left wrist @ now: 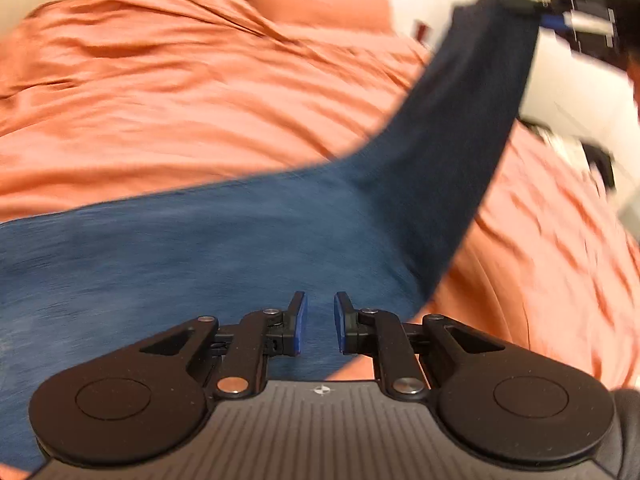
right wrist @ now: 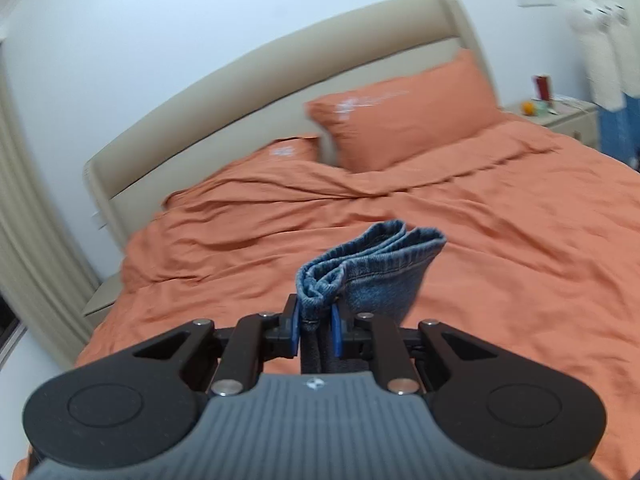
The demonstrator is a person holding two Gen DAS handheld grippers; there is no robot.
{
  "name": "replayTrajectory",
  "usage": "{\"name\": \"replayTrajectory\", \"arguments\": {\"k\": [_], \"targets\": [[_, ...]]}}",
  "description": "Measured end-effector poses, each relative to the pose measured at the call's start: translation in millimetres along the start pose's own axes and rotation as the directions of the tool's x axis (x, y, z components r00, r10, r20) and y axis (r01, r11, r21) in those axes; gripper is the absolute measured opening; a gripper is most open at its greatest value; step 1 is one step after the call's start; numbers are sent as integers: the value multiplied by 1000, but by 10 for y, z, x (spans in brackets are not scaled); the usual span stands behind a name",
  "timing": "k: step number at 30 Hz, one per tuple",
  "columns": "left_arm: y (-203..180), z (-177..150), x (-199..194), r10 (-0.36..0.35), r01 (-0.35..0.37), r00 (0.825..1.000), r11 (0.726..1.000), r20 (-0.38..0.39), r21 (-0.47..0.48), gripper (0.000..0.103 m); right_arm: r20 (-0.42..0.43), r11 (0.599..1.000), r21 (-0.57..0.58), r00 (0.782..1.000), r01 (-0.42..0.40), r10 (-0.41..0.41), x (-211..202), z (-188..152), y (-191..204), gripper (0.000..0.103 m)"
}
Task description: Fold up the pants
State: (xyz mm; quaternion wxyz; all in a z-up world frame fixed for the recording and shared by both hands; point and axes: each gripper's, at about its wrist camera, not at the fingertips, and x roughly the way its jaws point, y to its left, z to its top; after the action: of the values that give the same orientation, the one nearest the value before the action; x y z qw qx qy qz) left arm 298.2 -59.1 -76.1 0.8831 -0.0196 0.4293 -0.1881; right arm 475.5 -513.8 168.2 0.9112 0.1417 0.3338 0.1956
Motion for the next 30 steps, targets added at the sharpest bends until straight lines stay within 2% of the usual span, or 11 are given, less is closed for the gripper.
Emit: {"name": "replayTrajectory", "arguments": {"k": [3, 6, 11, 14, 17, 20, 22, 25, 27, 30], "targets": [[318, 2, -377, 36, -31, 997, 997, 70, -77, 25, -24, 999, 9, 998, -51, 51, 179, -96, 448, 11], [604, -22, -651, 74, -58, 991, 988, 109, -144, 26, -58, 995, 20, 993, -101, 102, 392, -309, 855, 11], [999, -196, -844, 123, -93, 986, 966, 116, -241, 29, -152, 987, 25, 975, -161, 163, 814, -966, 1446, 11], [1208, -356, -880, 133, -101, 986, 953, 96, -286, 29, -260, 983, 33, 948, -180, 183, 1102, -1557, 1713, 11], [1418, -467, -889, 128, -94, 989, 936, 80, -340, 29, -397, 986, 17, 904, -167, 160, 1373, -2208, 1868, 11], [1567, -570, -885, 106, -67, 991, 916, 77, -396, 38, -488, 991, -19, 867, -129, 104, 1593, -2677, 1914, 12], [1630, -622, -849, 95, -52, 992, 905, 81, -423, 46, -501, 993, -37, 862, -111, 77, 1616, -2836, 1914, 12], [1706, -647, -730, 60, -18, 995, 890, 78, -455, 50, -508, 990, -45, 857, -132, 91, 1600, -2860, 1937, 21], [1734, -643, -643, 29, 8, 997, 882, 71, -472, 51, -533, 984, -52, 838, -168, 115, 1563, -2862, 1962, 32], [1748, -586, -496, -11, 41, 998, 873, 63, -486, 54, -565, 978, -59, 815, -198, 130, 1515, -2813, 1955, 33]]}}
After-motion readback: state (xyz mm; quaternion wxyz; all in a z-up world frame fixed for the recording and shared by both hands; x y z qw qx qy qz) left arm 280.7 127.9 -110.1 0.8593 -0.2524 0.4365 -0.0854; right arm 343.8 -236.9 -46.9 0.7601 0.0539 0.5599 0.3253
